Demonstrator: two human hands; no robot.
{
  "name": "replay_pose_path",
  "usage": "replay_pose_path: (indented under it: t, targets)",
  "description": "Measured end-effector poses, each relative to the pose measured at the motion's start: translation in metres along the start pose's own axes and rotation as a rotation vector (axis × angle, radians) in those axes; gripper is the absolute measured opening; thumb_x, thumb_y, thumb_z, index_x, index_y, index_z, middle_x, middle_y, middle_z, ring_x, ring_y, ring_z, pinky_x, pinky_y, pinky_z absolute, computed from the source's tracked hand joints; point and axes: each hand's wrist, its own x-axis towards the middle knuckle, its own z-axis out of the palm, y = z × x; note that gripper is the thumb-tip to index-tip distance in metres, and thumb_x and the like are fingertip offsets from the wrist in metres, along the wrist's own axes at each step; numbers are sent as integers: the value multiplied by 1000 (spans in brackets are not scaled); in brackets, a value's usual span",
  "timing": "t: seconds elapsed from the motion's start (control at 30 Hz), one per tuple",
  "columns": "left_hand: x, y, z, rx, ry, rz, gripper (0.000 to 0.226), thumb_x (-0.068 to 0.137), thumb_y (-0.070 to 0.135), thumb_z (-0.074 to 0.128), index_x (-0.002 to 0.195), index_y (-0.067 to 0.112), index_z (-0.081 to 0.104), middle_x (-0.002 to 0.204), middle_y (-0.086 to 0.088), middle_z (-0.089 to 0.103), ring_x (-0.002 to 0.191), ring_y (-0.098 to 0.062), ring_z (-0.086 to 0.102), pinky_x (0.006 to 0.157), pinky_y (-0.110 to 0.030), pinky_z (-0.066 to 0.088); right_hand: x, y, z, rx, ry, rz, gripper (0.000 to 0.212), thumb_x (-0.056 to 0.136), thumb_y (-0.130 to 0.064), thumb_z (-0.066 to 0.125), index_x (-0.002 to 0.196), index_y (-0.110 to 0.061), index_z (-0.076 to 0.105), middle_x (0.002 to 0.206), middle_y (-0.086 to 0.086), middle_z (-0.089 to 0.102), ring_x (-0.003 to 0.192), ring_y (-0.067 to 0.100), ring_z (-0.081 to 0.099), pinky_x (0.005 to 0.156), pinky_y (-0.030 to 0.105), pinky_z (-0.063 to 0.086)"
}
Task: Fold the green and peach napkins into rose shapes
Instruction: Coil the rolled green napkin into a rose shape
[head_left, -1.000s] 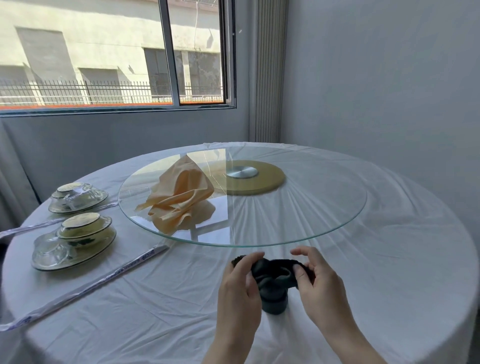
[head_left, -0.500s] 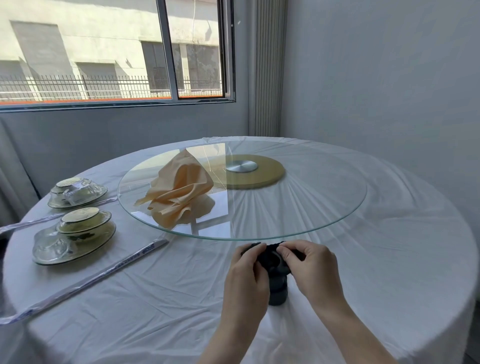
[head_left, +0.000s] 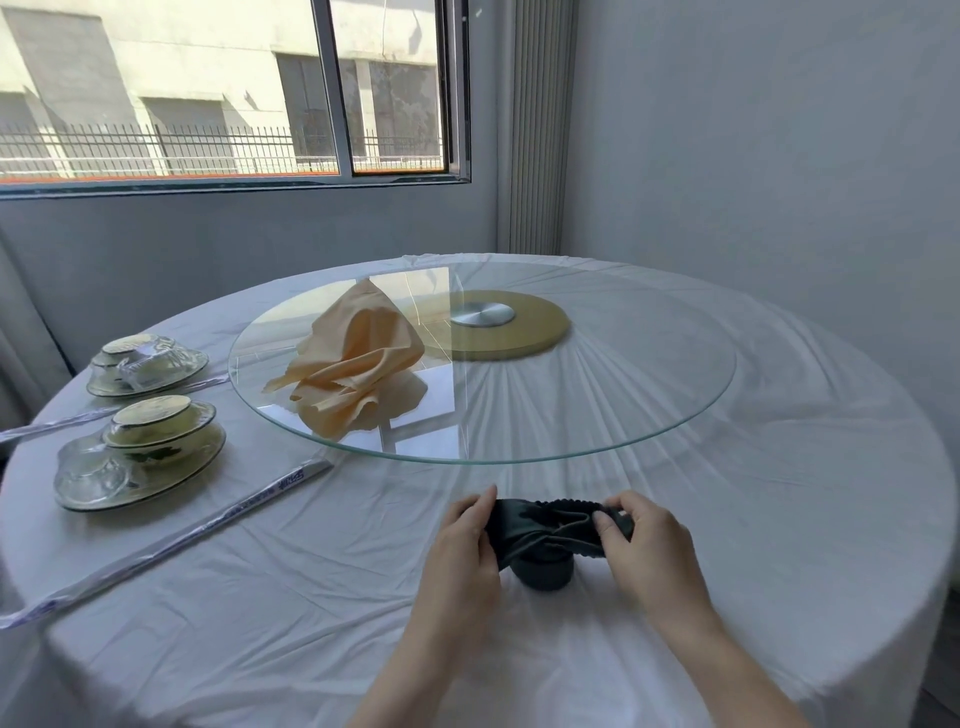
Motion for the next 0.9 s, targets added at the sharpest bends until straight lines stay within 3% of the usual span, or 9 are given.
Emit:
replay_pose_path:
  t: [0.1, 0.23, 0.33, 0.43, 0.53, 0.6, 0.7, 0.77, 0.9]
  targets:
    - [-2, 3, 2, -28, -95, 59, 52, 89, 7, 39, 138, 26, 41, 122, 9, 44, 100, 16, 47, 89, -8, 40, 2, -11, -6, -123, -103, -45, 28, 88, -24, 56, 114, -34, 59, 81, -10, 61, 81, 17, 60, 70, 29, 46]
    - [-1, -6, 7, 213, -196, 174, 77, 85, 4, 43, 135, 59, 25, 138, 10, 27, 114, -3, 45, 87, -5, 34, 11, -33, -15, -264, -157, -261, 37, 91, -19, 48, 125, -32, 55, 113, -5, 61, 107, 14, 55, 90, 32, 44]
    - [3, 2, 1, 322, -258, 241, 66, 83, 15, 30, 140, 47, 30, 146, 18, 30, 122, -13, 40, 98, -22, 37, 17, -48, -16, -314, -244, -326, 21, 93, -25, 46, 101, -28, 65, 99, -10, 66, 98, 13, 58, 90, 35, 43]
    - [8, 21, -9, 226, -352, 158, 64, 75, 30, 23, 136, 38, 41, 136, 23, 44, 118, -10, 39, 100, -22, 32, 22, -54, -20, -436, -308, -319, 22, 93, -29, 44, 83, -26, 63, 82, -8, 67, 86, 15, 59, 82, 32, 42]
    - [8, 36, -8, 264, -339, 128, 57, 72, 59, 23, 113, 33, 52, 108, 16, 58, 109, -11, 46, 90, -28, 37, 27, -58, -25, -422, -314, -304, 22, 90, -24, 47, 102, -30, 64, 97, -11, 66, 96, 11, 59, 87, 29, 42]
    - [7, 40, -3, 390, -311, 114, 65, 68, 73, 30, 115, 30, 45, 105, 16, 54, 109, -13, 47, 86, -28, 35, 32, -62, -25, -388, -370, -294, 30, 89, -19, 48, 113, -32, 60, 106, -13, 64, 99, 7, 58, 93, 28, 43]
    - [10, 38, 7, 442, -310, 50, 93, 75, 68, 55, 144, 18, 18, 131, 8, 46, 124, -18, 42, 99, -29, 32, 38, -64, -21, -397, -440, -271, 22, 90, -23, 50, 107, -28, 64, 104, -10, 66, 99, 9, 59, 89, 32, 48]
    - [13, 32, 11, 468, -348, 19, 105, 76, 62, 60, 149, 16, 2, 142, 3, 37, 129, -18, 36, 104, -30, 31, 42, -61, -18, -383, -454, -270, 15, 90, -28, 53, 93, -26, 68, 92, -9, 67, 89, 10, 61, 80, 32, 51]
    - [13, 11, 18, 431, -378, 30, 97, 76, 57, 63, 148, 14, 13, 140, 5, 39, 127, -16, 37, 100, -26, 32, 45, -47, -13, -228, -442, -217, 19, 86, -33, 60, 72, -21, 66, 71, -10, 65, 71, 6, 60, 63, 23, 48]
